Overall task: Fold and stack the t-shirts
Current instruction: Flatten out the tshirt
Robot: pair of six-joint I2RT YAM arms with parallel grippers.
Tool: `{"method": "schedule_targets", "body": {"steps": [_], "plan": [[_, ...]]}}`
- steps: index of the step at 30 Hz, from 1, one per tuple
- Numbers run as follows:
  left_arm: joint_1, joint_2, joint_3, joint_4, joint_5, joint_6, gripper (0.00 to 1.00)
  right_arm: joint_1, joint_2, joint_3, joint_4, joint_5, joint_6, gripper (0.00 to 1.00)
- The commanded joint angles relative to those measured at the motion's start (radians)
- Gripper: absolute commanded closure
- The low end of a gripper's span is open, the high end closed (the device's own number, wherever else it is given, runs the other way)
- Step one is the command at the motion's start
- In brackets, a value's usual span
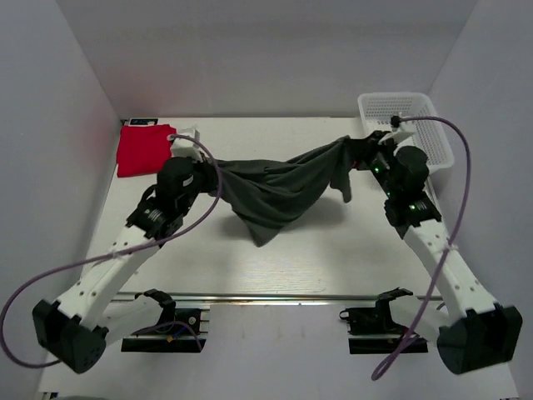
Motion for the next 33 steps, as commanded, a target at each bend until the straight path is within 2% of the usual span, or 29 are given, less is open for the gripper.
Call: {"method": "schedule_targets", "body": {"steps": [1, 7, 10, 17, 23, 28, 32, 33], "plan": [[0.005, -0.141, 0.068, -0.032, -0.123, 0.073, 1.0, -0.006, -0.11, 0.029, 0.012, 0.147, -0.036, 1.0], [0.005, -0.252, 0.161, -0.078, -0.314, 0.113, 1.0, -0.004, -0.22, 0.144, -0.048, 0.262, -0.102, 1.0], [0.005, -0.289, 0.216, -0.102, -0.327, 0.139, 1.0, -0.004, -0.269, 0.187, -0.063, 0.282, -0.121, 1.0], [0.005, -0.35, 0.339, -0.078, -0.184, 0.226, 1.0, -0.004, -0.356, 0.314, -0.152, 0.207, -0.17, 1.0], [0.005, -0.373, 0.433, -0.102, -0.094, 0.237, 1.0, -0.004, -0.44, 0.36, -0.239, 0.106, -0.162, 1.0], [0.005, -0.373, 0.453, -0.145, -0.094, 0.211, 1.0, -0.006, -0.516, 0.335, -0.256, 0.1, -0.095, 1.0], [0.005, -0.314, 0.424, -0.145, -0.106, 0.211, 1.0, -0.006, -0.528, 0.27, -0.246, 0.084, -0.058, 1.0], [0.005, -0.297, 0.409, -0.132, -0.106, 0.211, 1.0, -0.004, -0.522, 0.211, -0.241, 0.083, -0.05, 1.0]]}}
